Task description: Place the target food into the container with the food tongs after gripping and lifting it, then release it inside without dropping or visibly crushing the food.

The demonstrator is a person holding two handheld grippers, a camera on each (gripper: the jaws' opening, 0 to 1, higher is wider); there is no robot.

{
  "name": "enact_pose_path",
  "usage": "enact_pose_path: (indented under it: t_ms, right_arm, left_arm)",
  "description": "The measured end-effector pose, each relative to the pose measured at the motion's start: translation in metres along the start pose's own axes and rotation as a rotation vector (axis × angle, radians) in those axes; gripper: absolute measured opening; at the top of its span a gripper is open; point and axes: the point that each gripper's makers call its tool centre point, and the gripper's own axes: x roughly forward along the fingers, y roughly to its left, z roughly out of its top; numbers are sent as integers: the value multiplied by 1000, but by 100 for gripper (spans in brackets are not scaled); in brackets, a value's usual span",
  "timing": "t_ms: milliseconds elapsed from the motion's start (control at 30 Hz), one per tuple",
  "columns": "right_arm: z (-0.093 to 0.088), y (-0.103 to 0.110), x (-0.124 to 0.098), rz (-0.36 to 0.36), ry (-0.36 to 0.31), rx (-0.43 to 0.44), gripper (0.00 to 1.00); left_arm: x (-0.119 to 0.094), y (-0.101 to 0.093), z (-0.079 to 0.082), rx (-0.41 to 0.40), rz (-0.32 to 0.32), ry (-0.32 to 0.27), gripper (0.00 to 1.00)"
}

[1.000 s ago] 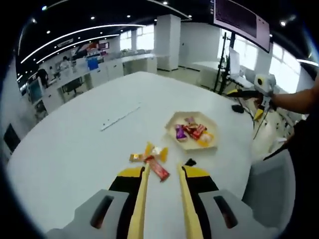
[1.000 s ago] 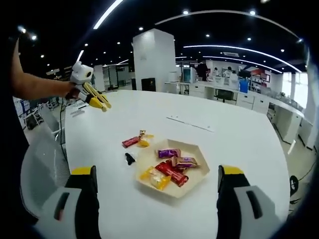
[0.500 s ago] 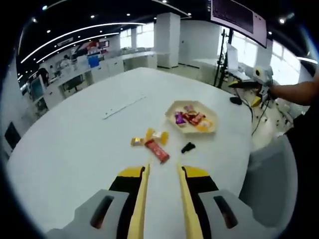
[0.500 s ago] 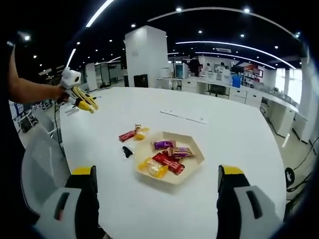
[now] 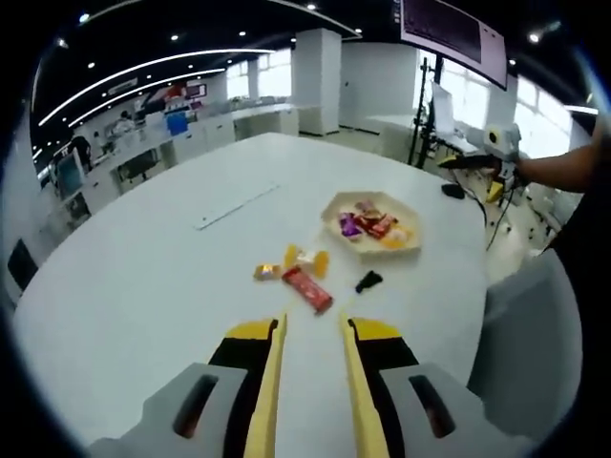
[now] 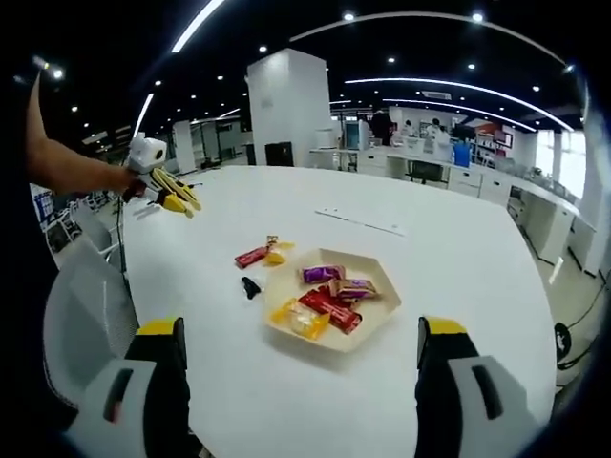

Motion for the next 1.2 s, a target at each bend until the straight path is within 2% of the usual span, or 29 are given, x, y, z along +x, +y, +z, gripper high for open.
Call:
enact_pose_path:
  t_ms: [200,333,433,667,833,967,1100,1200]
  right_arm:
    - [0,-1,5,7,4,8,100]
    - [-2,-1,8,9,7,12,100]
    - [-4,-1,10,10,10,17,100]
    - [-10,-3,9,4,25,24,100]
    - [-13,-8,10,-5,30,34,100]
    - [-14,-11,12,-11,33,41,100]
    - [-14,-14,14,-12,35,44,100]
    - [-13,-16,16,-11,33,45,100]
  left_arm:
    - [16,13,-1,39,-12,13,25]
    - [34,26,-5,30,-25,32,25]
    - [47,36,-3,6,-29,31,25]
    - [78,48,7,22,-32,33,25]
    - [102,57,20,20,-1,34,26]
    - [119,63,32,30,-3,40,26]
    - [127,74,55,15,-1,19,26]
    - [131,78,57,7,1,18,26]
